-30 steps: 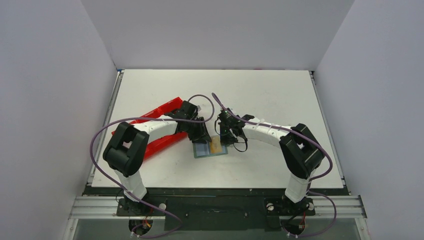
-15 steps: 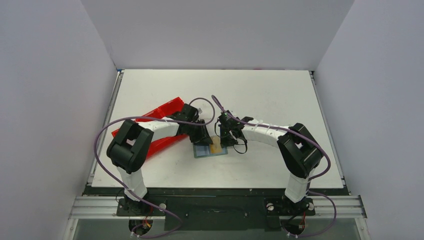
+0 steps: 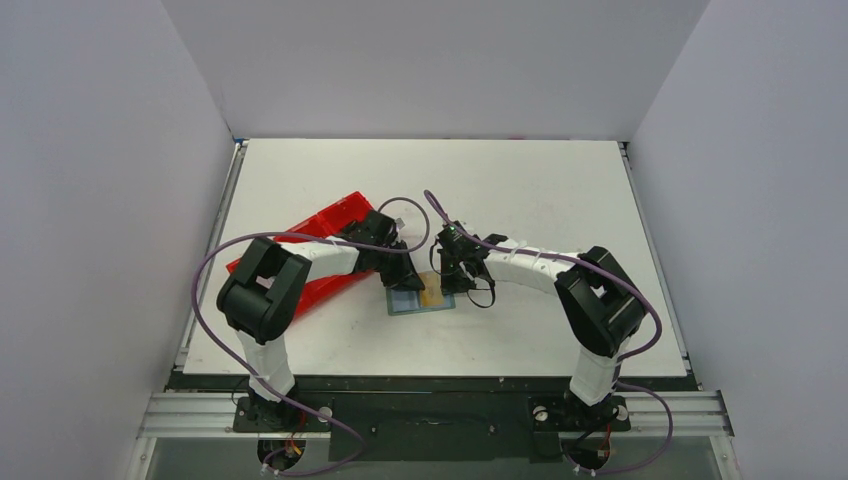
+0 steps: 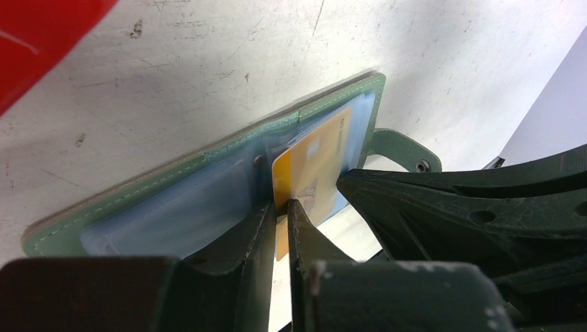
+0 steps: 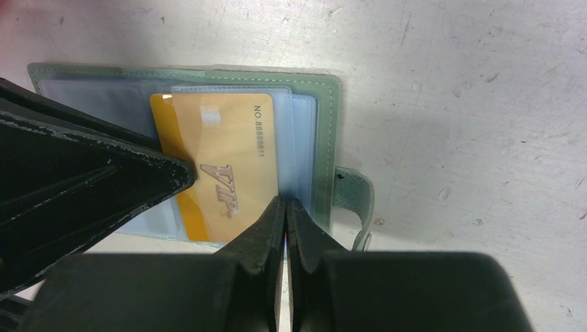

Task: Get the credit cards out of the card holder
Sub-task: Remove the credit card from the card holder.

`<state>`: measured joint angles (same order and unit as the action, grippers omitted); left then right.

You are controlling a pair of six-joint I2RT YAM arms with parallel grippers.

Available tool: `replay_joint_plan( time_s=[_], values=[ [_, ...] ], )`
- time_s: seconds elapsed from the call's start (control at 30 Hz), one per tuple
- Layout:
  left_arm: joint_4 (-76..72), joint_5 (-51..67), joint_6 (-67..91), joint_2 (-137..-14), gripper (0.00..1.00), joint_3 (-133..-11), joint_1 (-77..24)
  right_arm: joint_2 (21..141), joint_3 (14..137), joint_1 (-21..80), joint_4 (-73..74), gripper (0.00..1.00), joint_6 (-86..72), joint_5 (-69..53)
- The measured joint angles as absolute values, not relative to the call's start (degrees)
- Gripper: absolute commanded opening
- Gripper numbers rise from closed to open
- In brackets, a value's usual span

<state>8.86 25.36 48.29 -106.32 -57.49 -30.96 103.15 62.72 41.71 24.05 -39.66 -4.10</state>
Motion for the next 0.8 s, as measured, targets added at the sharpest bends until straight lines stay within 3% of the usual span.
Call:
replay_joint_plan(
  time_s=[0.8],
  values=[
    [11.5, 25.6, 47.2, -103.5, 0.00, -56.4, -29.5, 102.5, 60.8, 40.9, 21.6, 0.00, -40.8, -5.5]
  ],
)
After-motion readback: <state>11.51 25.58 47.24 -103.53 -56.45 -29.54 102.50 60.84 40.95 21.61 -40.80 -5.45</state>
